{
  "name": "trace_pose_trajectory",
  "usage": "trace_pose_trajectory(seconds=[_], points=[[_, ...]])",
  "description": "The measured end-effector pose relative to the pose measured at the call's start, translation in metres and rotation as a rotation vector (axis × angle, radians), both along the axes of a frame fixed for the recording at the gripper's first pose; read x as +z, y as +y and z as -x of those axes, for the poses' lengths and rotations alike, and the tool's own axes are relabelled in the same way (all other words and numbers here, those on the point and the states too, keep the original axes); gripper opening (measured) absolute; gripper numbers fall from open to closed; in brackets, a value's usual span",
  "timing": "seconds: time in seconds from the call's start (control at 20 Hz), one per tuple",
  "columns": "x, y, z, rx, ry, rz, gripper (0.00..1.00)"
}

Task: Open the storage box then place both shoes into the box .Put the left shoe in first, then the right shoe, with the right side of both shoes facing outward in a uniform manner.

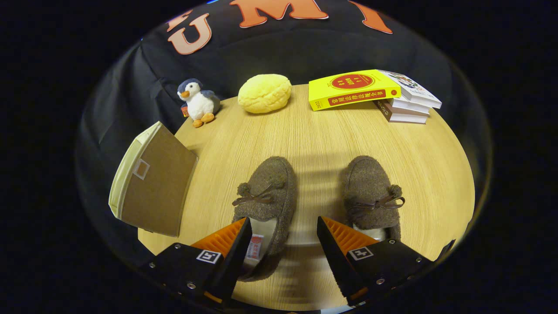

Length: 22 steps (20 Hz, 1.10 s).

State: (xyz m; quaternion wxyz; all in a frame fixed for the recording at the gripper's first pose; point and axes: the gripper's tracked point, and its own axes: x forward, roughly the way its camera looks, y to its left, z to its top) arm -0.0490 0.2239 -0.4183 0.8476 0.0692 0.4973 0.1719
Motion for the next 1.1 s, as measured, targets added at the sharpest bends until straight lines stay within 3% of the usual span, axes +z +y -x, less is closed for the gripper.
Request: trace_pose_trajectory(seconds=[0.3, 0.4, 0.85, 0.95, 1.1], points=[[-0.034, -0.004, 0.002, -0.002, 0.029, 0.097, 0.85], [-0.037, 0.006, -0.003, -0.011, 0.053, 0.062, 0.83], [-0.043, 0.015, -0.013, -0.074, 0.089, 0.058, 0.12], [-0.043, 0.016, -0.013, -0.087, 0.109, 0.055, 0.04], [-0.037, 0.016, -0.017, -0.118, 0.122, 0.025, 0.01]])
